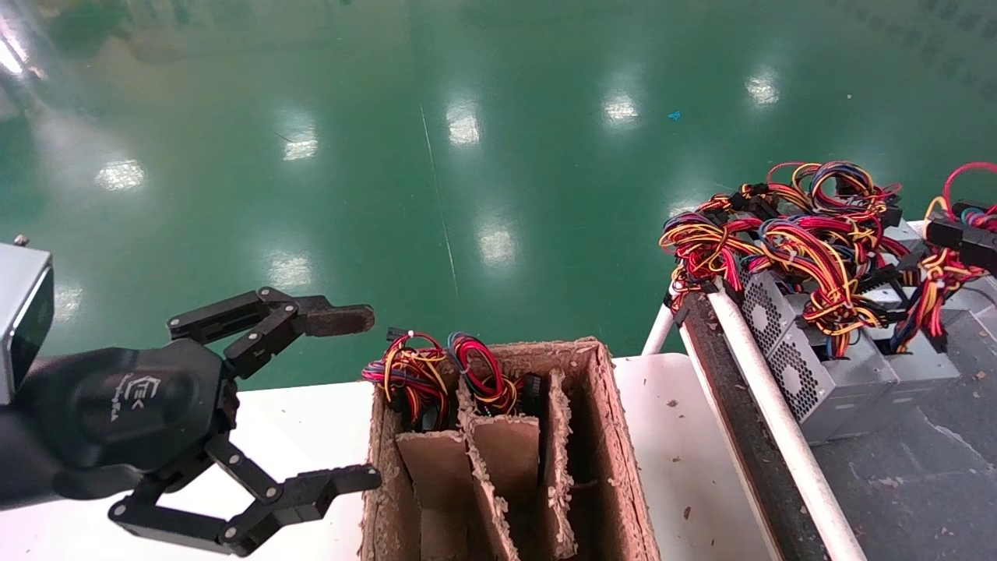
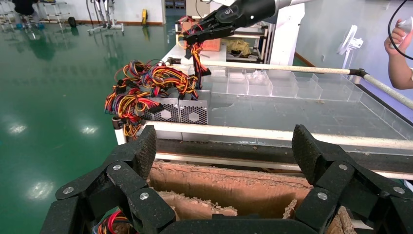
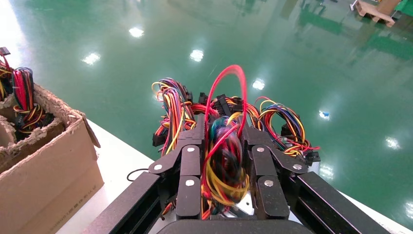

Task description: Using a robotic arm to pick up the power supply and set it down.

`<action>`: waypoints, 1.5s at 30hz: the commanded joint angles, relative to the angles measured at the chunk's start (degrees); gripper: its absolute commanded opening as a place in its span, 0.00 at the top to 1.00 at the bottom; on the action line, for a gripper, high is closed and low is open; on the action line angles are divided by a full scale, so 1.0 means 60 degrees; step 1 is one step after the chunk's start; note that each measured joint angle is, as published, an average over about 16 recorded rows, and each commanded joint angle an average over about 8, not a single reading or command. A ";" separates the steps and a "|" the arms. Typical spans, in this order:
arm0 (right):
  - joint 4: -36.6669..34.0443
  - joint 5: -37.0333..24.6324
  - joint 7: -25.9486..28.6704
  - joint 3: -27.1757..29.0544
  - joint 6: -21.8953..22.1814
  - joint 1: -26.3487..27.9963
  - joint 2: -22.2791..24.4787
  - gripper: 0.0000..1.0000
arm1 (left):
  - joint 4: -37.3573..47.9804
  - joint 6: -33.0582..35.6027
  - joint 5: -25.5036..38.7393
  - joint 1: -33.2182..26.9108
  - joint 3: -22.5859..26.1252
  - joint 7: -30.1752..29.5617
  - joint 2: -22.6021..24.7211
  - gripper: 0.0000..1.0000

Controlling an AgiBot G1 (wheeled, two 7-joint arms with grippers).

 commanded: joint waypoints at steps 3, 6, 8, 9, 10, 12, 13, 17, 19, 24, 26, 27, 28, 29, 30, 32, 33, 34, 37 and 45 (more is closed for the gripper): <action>-0.0057 -0.0001 0.0023 -0.0025 0.0011 -0.0023 -0.0079 0.00 | 0.0000 0.0000 0.0000 0.0000 0.0000 0.0000 0.0000 0.00; -0.0060 0.0022 0.0021 -0.0021 0.0019 -0.0020 -0.0119 0.00 | 0.0000 0.0000 0.0000 0.0000 0.0000 0.0000 0.0000 0.00; -0.0046 0.0033 0.0015 -0.0012 0.0033 -0.0011 -0.0145 0.00 | 0.0000 0.0000 0.0000 0.0000 0.0000 0.0000 0.0000 0.00; -0.0037 0.0036 0.0008 -0.0005 0.0043 -0.0004 -0.0158 0.00 | 0.0000 0.0000 0.0000 0.0000 0.0000 0.0000 0.0000 0.00; -0.0028 0.0039 0.0000 0.0003 0.0054 0.0006 -0.0170 0.00 | 0.0000 0.0000 0.0000 0.0000 0.0000 0.0000 0.0000 0.00; -0.0007 0.0039 -0.0027 0.0028 0.0071 0.0032 -0.0196 0.00 | 0.0000 0.0000 0.0000 0.0000 0.0000 0.0000 0.0000 0.00; 0.0000 0.0036 -0.0049 0.0043 0.0072 0.0050 -0.0211 0.00 | 0.0000 0.0000 0.0000 0.0000 0.0000 0.0000 0.0000 0.00; 0.0010 0.0023 -0.0197 0.0133 0.0021 0.0150 -0.0298 0.00 | 0.0000 0.0000 0.0000 0.0000 0.0001 0.0000 0.0000 0.00; 0.0023 0.0028 -0.0298 0.0201 -0.0043 0.0226 -0.0363 0.00 | 0.0000 0.0000 0.0000 0.0000 0.0001 0.0000 0.0000 0.00; 0.0133 -0.0011 -0.0489 0.0321 -0.0377 0.0396 -0.0553 0.00 | 0.0000 -0.0001 -0.0001 0.0000 0.0001 0.0000 0.0000 0.00; 0.0187 -0.0060 -0.0489 0.0368 -0.0539 0.0426 -0.0635 0.00 | 0.0001 -0.0001 -0.0001 0.0001 0.0001 0.0001 -0.0001 0.00; 0.0210 -0.0099 -0.0469 0.0394 -0.0625 0.0428 -0.0682 0.00 | 0.0001 -0.0002 -0.0001 0.0001 0.0000 0.0001 -0.0001 0.00; 0.0228 -0.0137 -0.0432 0.0430 -0.0709 0.0425 -0.0736 0.00 | 0.0001 -0.0002 -0.0001 0.0001 0.0000 0.0001 -0.0001 0.00; 0.0239 -0.0178 -0.0391 0.0475 -0.0772 0.0418 -0.0785 0.00 | 0.0001 -0.0003 -0.0001 0.0001 0.0000 0.0001 -0.0001 0.00; 0.0247 -0.0229 -0.0343 0.0527 -0.0854 0.0409 -0.0845 0.00 | 0.0002 -0.0003 -0.0001 0.0002 0.0000 0.0001 -0.0001 0.00; 0.0265 -0.0338 -0.0233 0.0660 -0.1034 0.0383 -0.0993 0.00 | 0.0002 -0.0003 -0.0001 0.0002 0.0000 0.0001 -0.0001 0.00; 0.0270 -0.0395 -0.0179 0.0724 -0.1129 0.0367 -0.1069 0.00 | 0.0002 -0.0003 -0.0001 0.0002 0.0000 0.0001 -0.0001 0.00; 0.0275 -0.0454 -0.0123 0.0791 -0.1228 0.0351 -0.1148 0.00 | 0.0002 -0.0003 -0.0001 0.0002 0.0000 0.0001 -0.0001 0.00; 0.0290 -0.0628 0.0043 0.0990 -0.1521 0.0303 -0.1382 0.00 | 0.0002 -0.0003 -0.0001 0.0002 0.0001 0.0001 -0.0001 0.00; 0.0329 -0.1092 0.0485 0.1518 -0.2300 0.0176 -0.2004 0.00 | 0.0002 -0.0003 -0.0001 0.0002 0.0001 0.0002 -0.0002 0.00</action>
